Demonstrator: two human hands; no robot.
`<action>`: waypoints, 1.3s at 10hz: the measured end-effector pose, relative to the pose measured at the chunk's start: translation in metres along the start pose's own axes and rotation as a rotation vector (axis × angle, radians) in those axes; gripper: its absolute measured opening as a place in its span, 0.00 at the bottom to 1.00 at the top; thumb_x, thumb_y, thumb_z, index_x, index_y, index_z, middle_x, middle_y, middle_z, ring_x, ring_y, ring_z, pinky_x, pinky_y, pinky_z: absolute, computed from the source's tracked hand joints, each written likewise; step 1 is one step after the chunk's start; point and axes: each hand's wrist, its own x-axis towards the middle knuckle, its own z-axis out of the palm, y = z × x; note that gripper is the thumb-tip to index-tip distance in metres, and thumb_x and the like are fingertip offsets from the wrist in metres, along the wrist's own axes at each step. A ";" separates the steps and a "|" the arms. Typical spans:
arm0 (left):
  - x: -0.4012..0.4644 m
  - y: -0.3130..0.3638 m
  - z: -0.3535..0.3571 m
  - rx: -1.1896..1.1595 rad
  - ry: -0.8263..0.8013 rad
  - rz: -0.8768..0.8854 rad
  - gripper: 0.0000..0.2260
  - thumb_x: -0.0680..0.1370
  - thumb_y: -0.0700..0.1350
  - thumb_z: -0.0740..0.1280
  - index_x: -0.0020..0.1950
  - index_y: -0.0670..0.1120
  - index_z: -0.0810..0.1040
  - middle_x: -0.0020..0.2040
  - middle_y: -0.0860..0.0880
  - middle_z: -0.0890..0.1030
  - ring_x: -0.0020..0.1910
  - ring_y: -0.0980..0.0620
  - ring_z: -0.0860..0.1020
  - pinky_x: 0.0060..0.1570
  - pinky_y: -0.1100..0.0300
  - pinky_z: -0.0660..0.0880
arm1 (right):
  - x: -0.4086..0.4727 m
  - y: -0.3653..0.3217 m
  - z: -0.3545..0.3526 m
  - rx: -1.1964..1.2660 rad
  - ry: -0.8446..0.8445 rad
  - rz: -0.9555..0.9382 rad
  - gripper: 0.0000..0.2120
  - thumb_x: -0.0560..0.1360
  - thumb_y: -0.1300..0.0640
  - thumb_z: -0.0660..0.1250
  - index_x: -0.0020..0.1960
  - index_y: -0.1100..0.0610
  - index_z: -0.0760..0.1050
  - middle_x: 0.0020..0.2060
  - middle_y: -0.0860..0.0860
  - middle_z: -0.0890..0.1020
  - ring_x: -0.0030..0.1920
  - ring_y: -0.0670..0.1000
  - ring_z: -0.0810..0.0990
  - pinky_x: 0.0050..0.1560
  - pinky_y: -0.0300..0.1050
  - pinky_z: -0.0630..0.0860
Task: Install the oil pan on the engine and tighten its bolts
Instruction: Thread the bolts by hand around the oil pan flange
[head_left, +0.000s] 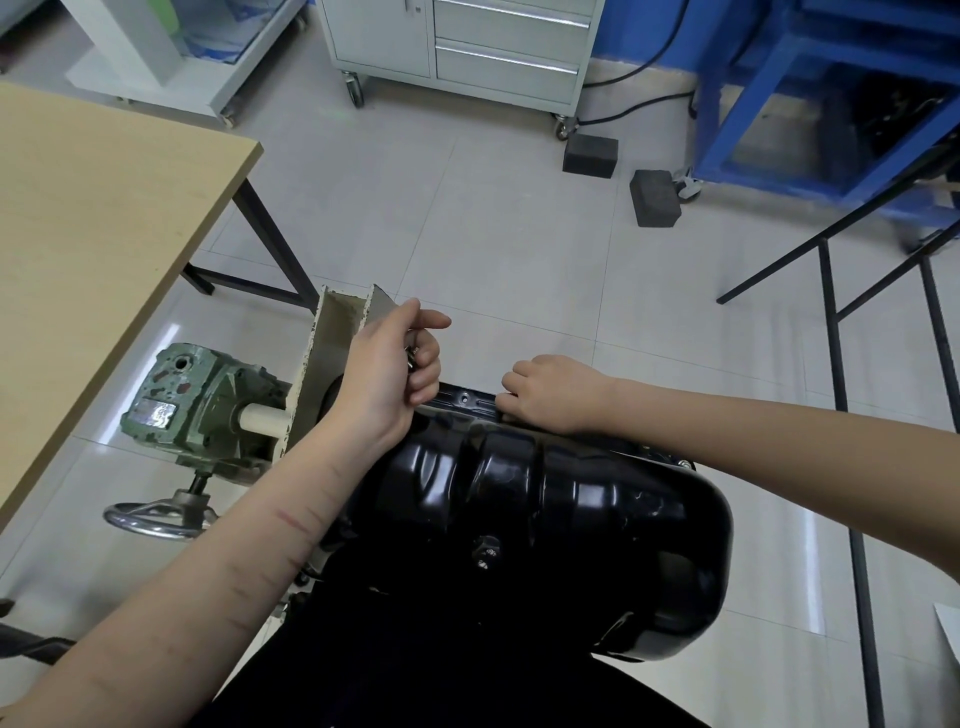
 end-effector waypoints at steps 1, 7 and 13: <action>0.000 0.000 0.000 -0.002 -0.004 0.006 0.14 0.81 0.44 0.54 0.38 0.42 0.72 0.20 0.54 0.64 0.15 0.59 0.58 0.17 0.72 0.54 | 0.003 0.001 0.003 0.094 0.038 0.050 0.18 0.82 0.53 0.46 0.59 0.62 0.68 0.56 0.58 0.76 0.56 0.58 0.74 0.52 0.50 0.70; 0.001 -0.001 -0.001 0.008 0.002 0.015 0.14 0.80 0.42 0.54 0.37 0.43 0.72 0.20 0.54 0.63 0.15 0.59 0.57 0.18 0.73 0.54 | 0.003 -0.002 0.014 0.285 0.095 0.258 0.20 0.81 0.46 0.48 0.54 0.60 0.71 0.50 0.57 0.79 0.49 0.59 0.79 0.36 0.45 0.64; 0.001 -0.001 -0.001 0.012 -0.001 0.023 0.14 0.80 0.42 0.54 0.37 0.43 0.72 0.19 0.54 0.63 0.15 0.59 0.56 0.18 0.74 0.53 | -0.013 0.011 -0.005 0.750 -0.024 0.133 0.11 0.75 0.63 0.59 0.57 0.61 0.71 0.46 0.61 0.79 0.47 0.58 0.76 0.40 0.42 0.63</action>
